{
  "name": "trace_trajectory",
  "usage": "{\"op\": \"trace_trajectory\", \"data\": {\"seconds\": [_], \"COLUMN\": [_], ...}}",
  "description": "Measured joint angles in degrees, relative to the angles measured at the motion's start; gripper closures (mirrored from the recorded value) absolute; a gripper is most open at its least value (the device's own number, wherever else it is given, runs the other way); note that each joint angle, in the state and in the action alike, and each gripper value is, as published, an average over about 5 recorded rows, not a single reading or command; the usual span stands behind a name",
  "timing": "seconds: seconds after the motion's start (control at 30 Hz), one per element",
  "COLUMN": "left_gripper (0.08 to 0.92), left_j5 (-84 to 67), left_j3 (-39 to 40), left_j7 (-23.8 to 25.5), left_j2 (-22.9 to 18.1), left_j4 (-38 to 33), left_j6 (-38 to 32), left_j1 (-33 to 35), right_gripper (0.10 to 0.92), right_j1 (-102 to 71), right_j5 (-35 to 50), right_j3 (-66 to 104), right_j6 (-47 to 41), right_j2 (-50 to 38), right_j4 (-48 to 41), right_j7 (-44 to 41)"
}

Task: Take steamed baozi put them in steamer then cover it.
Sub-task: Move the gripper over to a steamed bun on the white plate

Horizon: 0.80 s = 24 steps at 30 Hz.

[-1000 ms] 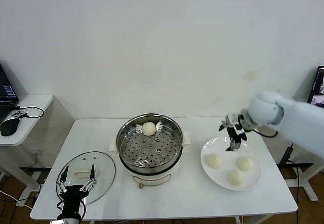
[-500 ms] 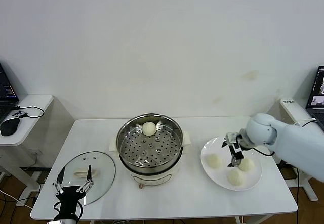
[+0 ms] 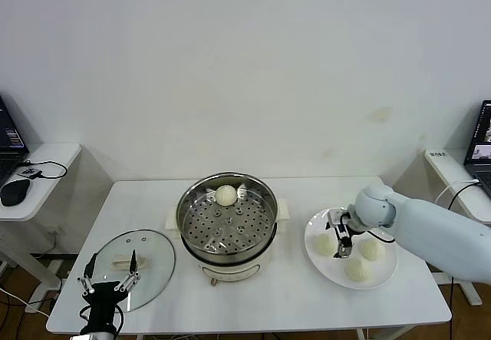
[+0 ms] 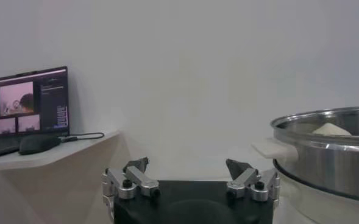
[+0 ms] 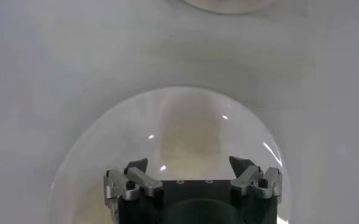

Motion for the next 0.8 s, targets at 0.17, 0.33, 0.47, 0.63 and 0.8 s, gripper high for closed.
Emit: {"op": "trace_trajectory", "data": {"seconds": [0.17, 0.33, 0.47, 0.63, 0.8], "left_gripper": [0.177, 0.177, 0.177, 0.177, 0.177], "left_j5": [0.13, 0.20, 0.31, 0.46, 0.53], "left_j3": [0.21, 0.27, 0.42, 0.63, 0.71], "left_j7": [0.00, -0.02, -0.02, -0.06, -0.11], "left_j2": [-0.15, -0.23, -0.38, -0.52, -0.51], "left_j4": [0.17, 0.18, 0.18, 0.09, -0.11], "left_j6": [-0.05, -0.10, -0.14, -0.22, -0.23], "left_j1": [-0.19, -0.20, -0.15, -0.09, -0.15], "right_gripper": [0.268, 0.335, 0.381, 0.421, 0.437], "right_j1": [-1.18, -2.04, -2.32, -2.37, -1.32], "right_j5": [-0.48, -0.84, -0.95, -0.98, -0.11], "right_j3": [1.15, 2.16, 2.75, 3.52, 3.65], "right_j6": [-0.05, -0.38, -0.43, -0.56, -0.92], "right_j2": [1.12, 1.79, 2.14, 2.28, 1.61], "right_j4": [-1.36, -2.16, -2.68, -2.79, -2.05], "right_j7": [0.43, 0.44, 0.23, -0.33, -1.61]}}
